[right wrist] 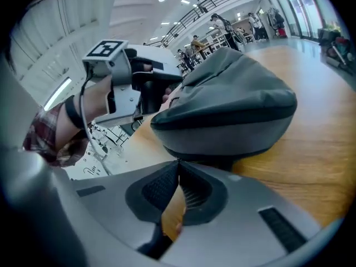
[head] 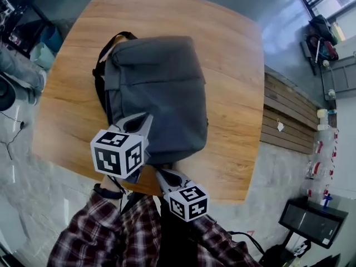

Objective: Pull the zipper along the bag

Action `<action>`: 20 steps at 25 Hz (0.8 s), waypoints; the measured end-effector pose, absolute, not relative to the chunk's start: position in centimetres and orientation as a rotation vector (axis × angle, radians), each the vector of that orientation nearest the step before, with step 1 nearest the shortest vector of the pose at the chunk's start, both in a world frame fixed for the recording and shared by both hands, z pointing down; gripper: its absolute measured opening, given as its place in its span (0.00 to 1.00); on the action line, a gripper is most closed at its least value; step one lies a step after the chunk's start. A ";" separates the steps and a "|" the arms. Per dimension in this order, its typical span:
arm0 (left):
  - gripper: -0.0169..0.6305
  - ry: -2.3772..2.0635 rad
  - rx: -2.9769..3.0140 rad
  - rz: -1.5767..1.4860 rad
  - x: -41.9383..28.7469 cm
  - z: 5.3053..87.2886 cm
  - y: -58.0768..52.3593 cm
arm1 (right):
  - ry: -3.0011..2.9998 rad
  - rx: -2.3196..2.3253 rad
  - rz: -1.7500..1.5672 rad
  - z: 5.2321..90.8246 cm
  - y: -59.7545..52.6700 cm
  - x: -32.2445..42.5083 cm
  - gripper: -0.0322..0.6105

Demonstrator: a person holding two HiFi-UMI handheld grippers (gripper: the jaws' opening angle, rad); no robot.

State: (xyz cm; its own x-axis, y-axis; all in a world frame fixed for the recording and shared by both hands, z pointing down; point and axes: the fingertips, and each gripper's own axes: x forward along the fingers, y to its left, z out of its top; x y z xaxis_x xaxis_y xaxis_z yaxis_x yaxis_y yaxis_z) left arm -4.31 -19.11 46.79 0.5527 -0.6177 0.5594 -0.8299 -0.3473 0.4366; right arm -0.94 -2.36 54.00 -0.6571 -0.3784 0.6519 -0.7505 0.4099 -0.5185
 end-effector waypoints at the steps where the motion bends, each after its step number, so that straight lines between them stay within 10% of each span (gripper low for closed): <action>1: 0.04 -1.107 2.077 0.383 -3.5 47.1 -17.9 | -2.236 0.957 1.143 53.9 -2.3 -1.4 0.07; 20: 0.04 -1.057 2.246 0.707 -1.8 54.0 -14.3 | -2.193 0.946 0.709 52.5 -5.8 7.1 0.07</action>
State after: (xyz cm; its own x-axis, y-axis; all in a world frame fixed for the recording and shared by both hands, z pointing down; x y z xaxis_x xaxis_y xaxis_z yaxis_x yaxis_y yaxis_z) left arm -1.83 -14.26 54.00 0.5516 -0.5123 0.6583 -0.8039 -0.5370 0.2557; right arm 7.10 -5.83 52.53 -0.5373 -0.4279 0.7268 -0.7723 0.5960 -0.2200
